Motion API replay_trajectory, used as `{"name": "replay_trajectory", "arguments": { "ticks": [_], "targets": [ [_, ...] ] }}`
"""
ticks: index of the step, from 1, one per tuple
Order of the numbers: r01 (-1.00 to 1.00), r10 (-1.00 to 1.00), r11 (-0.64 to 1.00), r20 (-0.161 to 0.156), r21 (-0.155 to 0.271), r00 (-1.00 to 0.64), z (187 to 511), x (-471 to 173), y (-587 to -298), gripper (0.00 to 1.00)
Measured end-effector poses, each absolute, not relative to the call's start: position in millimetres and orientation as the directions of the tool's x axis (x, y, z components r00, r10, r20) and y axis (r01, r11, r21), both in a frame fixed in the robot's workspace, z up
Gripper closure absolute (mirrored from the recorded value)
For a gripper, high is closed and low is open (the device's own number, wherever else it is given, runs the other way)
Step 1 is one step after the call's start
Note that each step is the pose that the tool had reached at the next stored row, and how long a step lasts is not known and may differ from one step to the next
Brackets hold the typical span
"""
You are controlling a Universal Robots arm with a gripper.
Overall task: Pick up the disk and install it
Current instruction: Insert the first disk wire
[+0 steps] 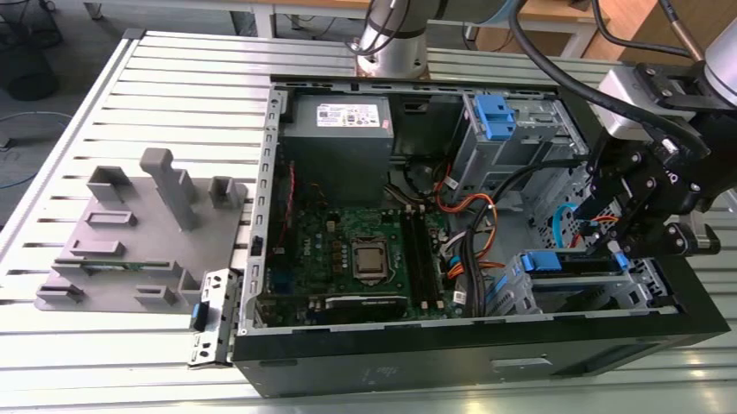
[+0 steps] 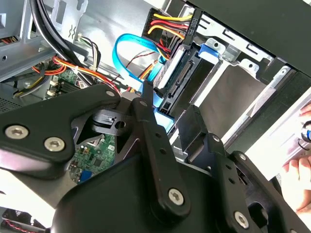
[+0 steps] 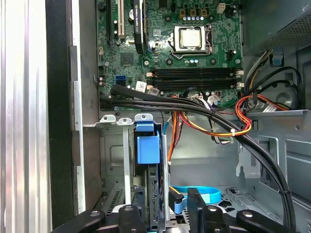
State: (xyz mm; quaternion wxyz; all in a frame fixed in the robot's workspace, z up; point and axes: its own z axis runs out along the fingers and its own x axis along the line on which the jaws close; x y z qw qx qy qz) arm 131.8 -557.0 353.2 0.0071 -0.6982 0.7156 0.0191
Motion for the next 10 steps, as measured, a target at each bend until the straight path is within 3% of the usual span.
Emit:
{"name": "replay_trajectory", "arguments": {
  "ticks": [7,9,10],
  "targets": [
    [-1.000,-0.999,0.024,-0.037,0.017,-0.025,352.9,131.8,-557.0,0.54],
    [-1.000,-0.999,0.024,-0.037,0.017,-0.025,352.9,131.8,-557.0,0.66],
    [-1.000,-0.999,0.024,-0.037,0.017,-0.025,352.9,131.8,-557.0,0.66]
  ]
}}
